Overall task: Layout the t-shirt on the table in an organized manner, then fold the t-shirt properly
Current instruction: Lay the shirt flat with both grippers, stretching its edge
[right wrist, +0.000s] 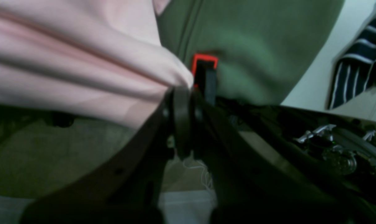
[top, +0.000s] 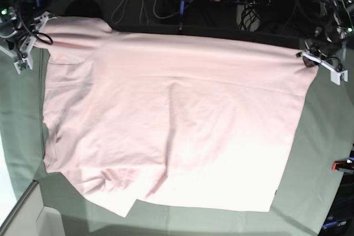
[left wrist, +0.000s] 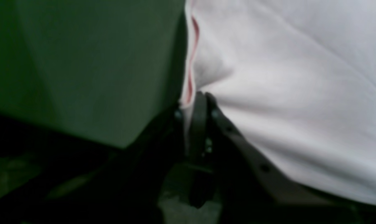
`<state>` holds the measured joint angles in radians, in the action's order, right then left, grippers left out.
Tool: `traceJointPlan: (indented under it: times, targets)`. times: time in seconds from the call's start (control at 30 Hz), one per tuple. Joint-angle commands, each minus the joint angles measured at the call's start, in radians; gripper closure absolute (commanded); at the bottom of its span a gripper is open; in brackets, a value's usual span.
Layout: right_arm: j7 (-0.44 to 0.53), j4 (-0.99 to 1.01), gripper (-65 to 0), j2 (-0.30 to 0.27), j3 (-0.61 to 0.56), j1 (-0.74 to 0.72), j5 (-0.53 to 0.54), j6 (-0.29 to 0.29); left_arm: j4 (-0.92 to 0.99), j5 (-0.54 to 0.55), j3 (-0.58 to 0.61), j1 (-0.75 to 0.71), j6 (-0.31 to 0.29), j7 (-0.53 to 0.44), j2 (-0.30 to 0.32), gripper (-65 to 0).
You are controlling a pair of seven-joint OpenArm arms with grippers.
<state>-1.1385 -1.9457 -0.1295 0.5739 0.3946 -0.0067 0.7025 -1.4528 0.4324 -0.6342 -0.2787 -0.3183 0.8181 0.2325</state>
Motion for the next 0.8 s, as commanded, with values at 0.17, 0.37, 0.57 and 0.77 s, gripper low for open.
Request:
traceJointPlan:
  times: [0.17,0.37,0.57,0.77]
  targets:
    - [0.021,-0.013,0.0,-0.011,0.016,-0.021,-0.020,-0.004,-0.015,0.000,-0.006,0.006,0.008,-0.019,0.017,-0.2]
    - [0.022,-0.013,0.0,0.003,0.007,-0.018,-0.020,-0.004,0.044,0.001,-0.009,0.006,0.008,-0.009,0.018,-0.5]
    - [0.018,-0.011,-4.8,0.004,-0.044,0.014,-0.020,-0.004,0.085,0.001,-0.008,-0.001,0.008,-0.007,0.021,-0.5]
    - [0.019,-0.013,-26.8,0.003,-0.076,0.036,-0.020,-0.004,0.083,0.000,-0.009,-0.003,0.006,-0.006,0.023,-9.8]
